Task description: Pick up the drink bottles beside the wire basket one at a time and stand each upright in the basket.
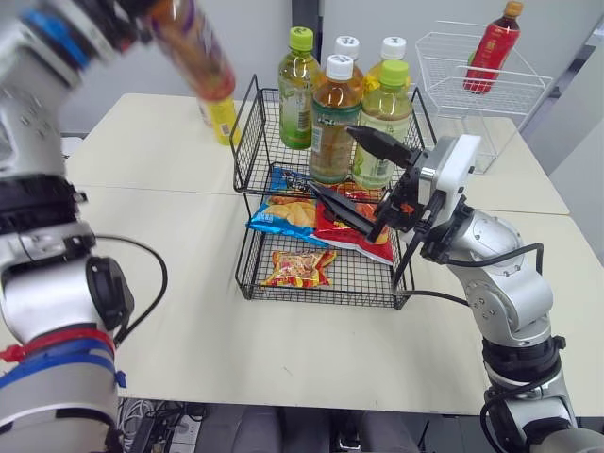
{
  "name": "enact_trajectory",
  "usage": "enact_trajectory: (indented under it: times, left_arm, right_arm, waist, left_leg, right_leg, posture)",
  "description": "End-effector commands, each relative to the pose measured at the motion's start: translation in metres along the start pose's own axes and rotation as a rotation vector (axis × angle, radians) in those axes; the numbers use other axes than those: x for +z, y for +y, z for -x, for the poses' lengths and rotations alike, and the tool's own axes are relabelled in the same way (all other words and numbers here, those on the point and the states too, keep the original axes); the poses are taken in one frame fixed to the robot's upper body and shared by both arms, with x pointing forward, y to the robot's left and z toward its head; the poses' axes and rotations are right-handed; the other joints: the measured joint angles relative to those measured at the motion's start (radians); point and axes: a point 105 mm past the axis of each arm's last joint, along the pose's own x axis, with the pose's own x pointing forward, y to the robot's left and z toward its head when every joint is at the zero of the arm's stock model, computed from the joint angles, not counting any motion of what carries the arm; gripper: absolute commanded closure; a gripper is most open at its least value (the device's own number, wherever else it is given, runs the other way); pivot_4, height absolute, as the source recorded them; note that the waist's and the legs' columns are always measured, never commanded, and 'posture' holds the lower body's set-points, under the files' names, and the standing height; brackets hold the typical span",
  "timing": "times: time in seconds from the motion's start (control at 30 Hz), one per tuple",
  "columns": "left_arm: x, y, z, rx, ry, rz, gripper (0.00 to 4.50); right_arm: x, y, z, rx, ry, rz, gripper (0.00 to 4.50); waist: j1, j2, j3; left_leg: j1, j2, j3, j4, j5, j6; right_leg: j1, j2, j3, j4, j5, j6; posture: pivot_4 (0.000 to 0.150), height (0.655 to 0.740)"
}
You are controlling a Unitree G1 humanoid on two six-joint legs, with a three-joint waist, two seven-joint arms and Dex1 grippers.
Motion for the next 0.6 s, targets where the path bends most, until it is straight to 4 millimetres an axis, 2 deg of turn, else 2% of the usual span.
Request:
enact_trajectory:
  times: [0.03, 0.1, 0.23, 0.37, 0.53, 0.6]
  left_arm:
    - [0.023, -0.024, -0.014, -0.119, -0.035, -0.013, 3.13]
    - [0.019, -0.034, -0.019, -0.165, -0.004, -0.01, 3.13]
    - [-0.009, -0.044, -0.023, -0.212, 0.122, -0.016, 3.13]
    - [-0.029, -0.053, -0.024, -0.238, 0.174, 0.041, 3.13]
    - [-0.068, -0.063, -0.025, -0.247, 0.253, 0.125, 3.13]
    - [-0.075, -0.064, -0.027, -0.244, 0.27, 0.144, 3.13]
  right_arm:
    - [0.014, -0.004, -0.002, -0.027, -0.062, 0.051, 0.0]
    - [0.014, -0.005, -0.002, -0.034, -0.068, 0.053, 0.0]
    - [0.014, -0.007, -0.001, -0.056, -0.068, 0.064, 0.0]
    - [0.014, -0.009, 0.001, -0.079, -0.067, 0.067, 0.0]
    - [0.015, -0.01, 0.003, -0.099, -0.064, 0.069, 0.0]
    - [0.015, -0.011, 0.003, -0.104, -0.064, 0.069, 0.0]
  waist:
    - [-0.001, 0.0, 0.0]
    - [-0.002, 0.0, 0.0]
    - [-0.007, 0.001, 0.001]
    - [-0.017, 0.001, 0.001]
    - [-0.017, 0.001, 0.001]
    - [-0.017, 0.001, 0.001]
  left_leg:
    - [0.001, 0.0, 0.0, 0.0, 0.0, 0.0]
    - [0.002, 0.0, 0.0, 0.0, 0.0, 0.0]
    - [0.003, 0.001, 0.0, 0.0, 0.0, 0.0]
    - [0.004, 0.001, 0.001, 0.0, 0.0, 0.0]
    - [0.004, 0.001, 0.002, 0.0, 0.0, -0.001]
    - [0.004, 0.001, 0.002, 0.0, 0.0, 0.0]
  right_leg:
    - [0.0, 0.0, 0.0, 0.0, 0.0, 0.0]
    - [0.001, 0.0, 0.0, 0.001, 0.0, 0.0]
    - [0.001, 0.001, 0.001, 0.003, 0.0, 0.0]
    - [0.0, 0.001, 0.004, 0.004, 0.0, 0.0]
    - [0.001, 0.001, 0.005, 0.004, 0.0, 0.0]
    - [0.001, 0.001, 0.005, 0.004, 0.0, 0.0]
  posture:
    - [0.15, 0.74]
    - [0.15, 0.74]
    - [0.15, 0.74]
    - [0.15, 0.74]
    - [0.15, 0.74]
    - [0.15, 0.74]
